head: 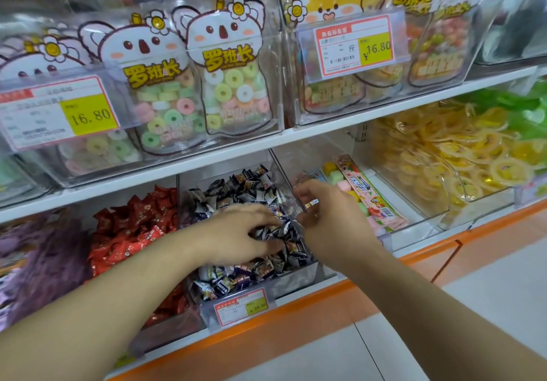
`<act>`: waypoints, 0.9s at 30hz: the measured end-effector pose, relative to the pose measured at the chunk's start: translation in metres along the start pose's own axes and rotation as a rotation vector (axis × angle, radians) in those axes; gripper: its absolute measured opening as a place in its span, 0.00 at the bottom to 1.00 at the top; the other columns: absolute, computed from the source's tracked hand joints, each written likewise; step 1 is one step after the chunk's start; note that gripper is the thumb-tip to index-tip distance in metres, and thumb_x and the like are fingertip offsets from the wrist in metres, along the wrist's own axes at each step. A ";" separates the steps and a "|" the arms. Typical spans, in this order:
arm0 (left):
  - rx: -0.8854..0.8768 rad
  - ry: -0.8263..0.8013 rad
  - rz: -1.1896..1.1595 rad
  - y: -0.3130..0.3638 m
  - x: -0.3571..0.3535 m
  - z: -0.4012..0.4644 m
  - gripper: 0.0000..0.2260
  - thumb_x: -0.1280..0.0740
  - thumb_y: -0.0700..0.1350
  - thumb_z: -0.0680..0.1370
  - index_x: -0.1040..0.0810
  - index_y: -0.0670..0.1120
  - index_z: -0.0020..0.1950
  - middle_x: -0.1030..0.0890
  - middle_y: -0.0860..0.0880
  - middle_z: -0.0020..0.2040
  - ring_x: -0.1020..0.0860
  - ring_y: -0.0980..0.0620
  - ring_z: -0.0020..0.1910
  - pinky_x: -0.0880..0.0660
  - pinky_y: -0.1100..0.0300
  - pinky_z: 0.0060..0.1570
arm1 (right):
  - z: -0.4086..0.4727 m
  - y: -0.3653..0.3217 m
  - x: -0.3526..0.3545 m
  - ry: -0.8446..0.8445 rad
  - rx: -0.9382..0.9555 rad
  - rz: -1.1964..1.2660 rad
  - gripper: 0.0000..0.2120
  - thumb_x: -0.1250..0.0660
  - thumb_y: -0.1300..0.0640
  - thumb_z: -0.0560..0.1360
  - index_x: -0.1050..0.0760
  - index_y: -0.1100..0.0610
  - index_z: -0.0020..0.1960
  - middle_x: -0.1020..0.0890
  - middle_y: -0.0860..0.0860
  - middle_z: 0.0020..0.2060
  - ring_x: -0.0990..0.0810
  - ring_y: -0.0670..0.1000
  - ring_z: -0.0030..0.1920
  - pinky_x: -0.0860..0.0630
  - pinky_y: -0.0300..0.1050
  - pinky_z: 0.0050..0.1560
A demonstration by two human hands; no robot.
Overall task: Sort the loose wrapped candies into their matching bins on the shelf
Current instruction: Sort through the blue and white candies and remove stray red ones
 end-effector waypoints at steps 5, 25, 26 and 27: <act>0.065 0.187 -0.013 -0.013 -0.002 0.041 0.35 0.40 0.73 0.76 0.48 0.68 0.80 0.51 0.58 0.84 0.52 0.50 0.83 0.47 0.42 0.80 | 0.000 -0.001 -0.001 0.006 0.000 0.009 0.18 0.33 0.64 0.77 0.23 0.47 0.63 0.21 0.42 0.52 0.23 0.43 0.44 0.36 0.31 0.32; 0.080 -0.060 0.192 -0.006 -0.018 0.015 0.29 0.49 0.73 0.79 0.38 0.67 0.78 0.42 0.63 0.82 0.54 0.50 0.82 0.55 0.34 0.78 | -0.001 0.000 0.000 -0.012 -0.015 0.006 0.21 0.34 0.65 0.77 0.24 0.48 0.66 0.21 0.45 0.57 0.21 0.47 0.50 0.32 0.37 0.36; 0.071 -0.057 0.181 -0.006 -0.016 0.014 0.28 0.49 0.72 0.79 0.38 0.67 0.78 0.42 0.63 0.81 0.53 0.51 0.82 0.55 0.34 0.78 | -0.001 0.000 -0.001 -0.009 -0.013 0.005 0.20 0.34 0.64 0.78 0.25 0.47 0.66 0.21 0.45 0.58 0.22 0.47 0.50 0.31 0.39 0.37; 0.061 -0.053 0.163 -0.005 -0.014 0.012 0.27 0.48 0.72 0.80 0.38 0.67 0.78 0.42 0.63 0.81 0.54 0.51 0.82 0.56 0.34 0.78 | -0.001 0.000 -0.001 -0.006 -0.012 0.005 0.20 0.33 0.63 0.78 0.25 0.47 0.66 0.21 0.45 0.58 0.22 0.47 0.51 0.30 0.39 0.39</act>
Point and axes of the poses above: each hand's wrist, its own z-axis towards the middle knuckle, its own x-axis out of the back of the hand, y = z × x, the point moved 3 cm from there along z, towards the middle knuckle
